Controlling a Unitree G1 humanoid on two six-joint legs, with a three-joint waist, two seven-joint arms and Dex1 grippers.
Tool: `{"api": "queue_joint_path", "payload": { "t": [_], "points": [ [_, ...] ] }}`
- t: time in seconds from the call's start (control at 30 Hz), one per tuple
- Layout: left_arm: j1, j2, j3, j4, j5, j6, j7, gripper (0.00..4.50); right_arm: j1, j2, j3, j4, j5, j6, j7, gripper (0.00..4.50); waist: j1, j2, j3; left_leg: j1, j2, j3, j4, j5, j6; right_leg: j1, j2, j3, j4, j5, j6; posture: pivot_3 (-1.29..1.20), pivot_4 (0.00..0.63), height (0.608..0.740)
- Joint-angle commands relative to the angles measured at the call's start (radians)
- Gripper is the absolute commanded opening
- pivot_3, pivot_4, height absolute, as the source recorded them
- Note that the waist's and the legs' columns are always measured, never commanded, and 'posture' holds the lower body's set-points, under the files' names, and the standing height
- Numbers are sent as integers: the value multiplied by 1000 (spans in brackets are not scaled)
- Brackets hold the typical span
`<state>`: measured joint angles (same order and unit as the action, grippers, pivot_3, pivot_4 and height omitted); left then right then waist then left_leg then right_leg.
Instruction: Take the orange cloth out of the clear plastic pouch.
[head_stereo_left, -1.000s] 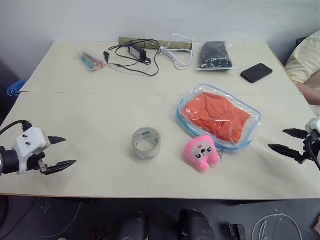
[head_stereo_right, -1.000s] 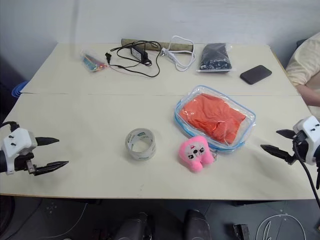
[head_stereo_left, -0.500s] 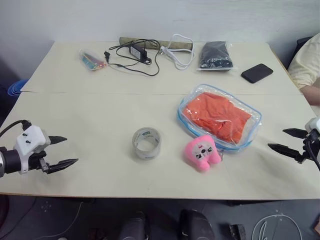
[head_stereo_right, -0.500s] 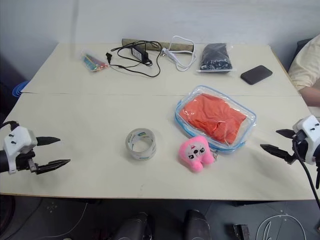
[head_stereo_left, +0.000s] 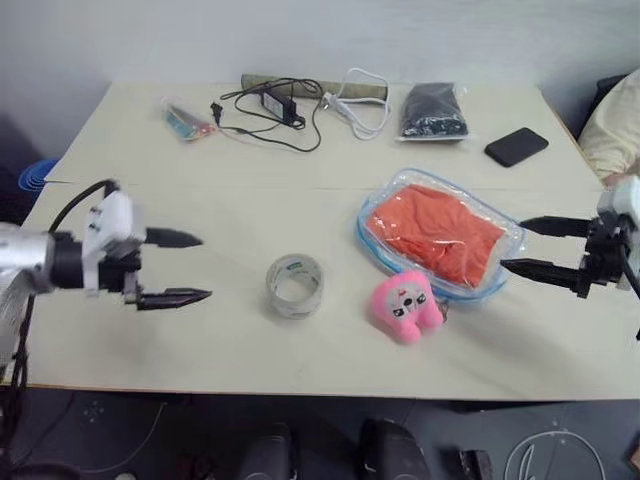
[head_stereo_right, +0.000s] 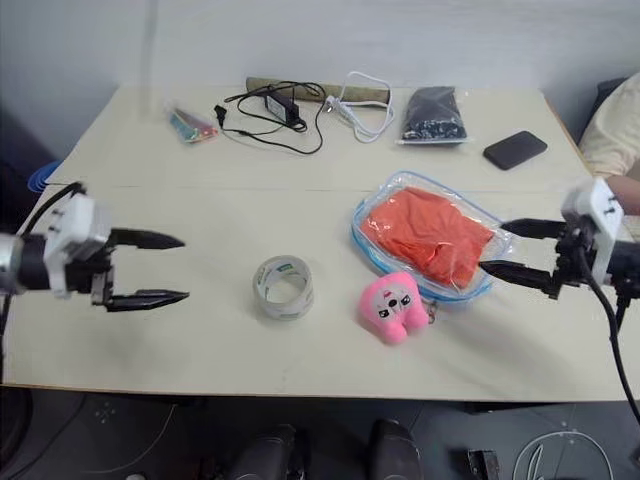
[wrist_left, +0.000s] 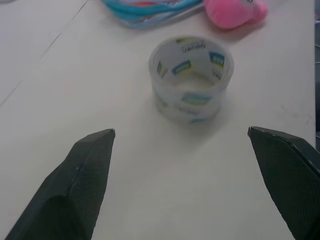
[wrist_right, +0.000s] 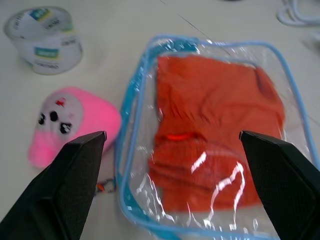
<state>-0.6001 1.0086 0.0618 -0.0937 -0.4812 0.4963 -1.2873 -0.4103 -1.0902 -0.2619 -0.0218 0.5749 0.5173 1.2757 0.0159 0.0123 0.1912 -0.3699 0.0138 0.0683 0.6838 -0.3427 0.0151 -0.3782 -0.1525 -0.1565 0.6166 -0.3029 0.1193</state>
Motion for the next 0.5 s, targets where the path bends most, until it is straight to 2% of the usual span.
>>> {"api": "queue_joint_path", "payload": {
  "t": [0.03,0.13,0.23,0.5],
  "points": [
    [-205,-77,-167,113,90,-7,-61,4494,-61,-11,35,-94,44,26,39,4467,8,-1,0,0,0,0,0,0,0,0,1,0,0,0,0,0,150,740],
    [-342,-168,-285,255,191,-78,-102,4494,-79,-4,59,-165,71,46,54,4467,9,-1,0,-1,0,6,0,0,-1,0,2,0,-2,0,0,0,150,740],
    [-418,-242,-341,384,253,-150,-138,4494,-78,9,68,-231,99,66,46,4467,7,-3,1,-4,0,9,0,0,-1,-3,3,-1,-4,0,0,0,150,740],
    [-501,-420,-470,630,439,-372,-152,4494,-31,42,44,-379,173,103,-15,4467,12,-10,5,-7,0,10,1,0,0,-5,3,0,-3,0,1,0,150,740]
  ]
}}
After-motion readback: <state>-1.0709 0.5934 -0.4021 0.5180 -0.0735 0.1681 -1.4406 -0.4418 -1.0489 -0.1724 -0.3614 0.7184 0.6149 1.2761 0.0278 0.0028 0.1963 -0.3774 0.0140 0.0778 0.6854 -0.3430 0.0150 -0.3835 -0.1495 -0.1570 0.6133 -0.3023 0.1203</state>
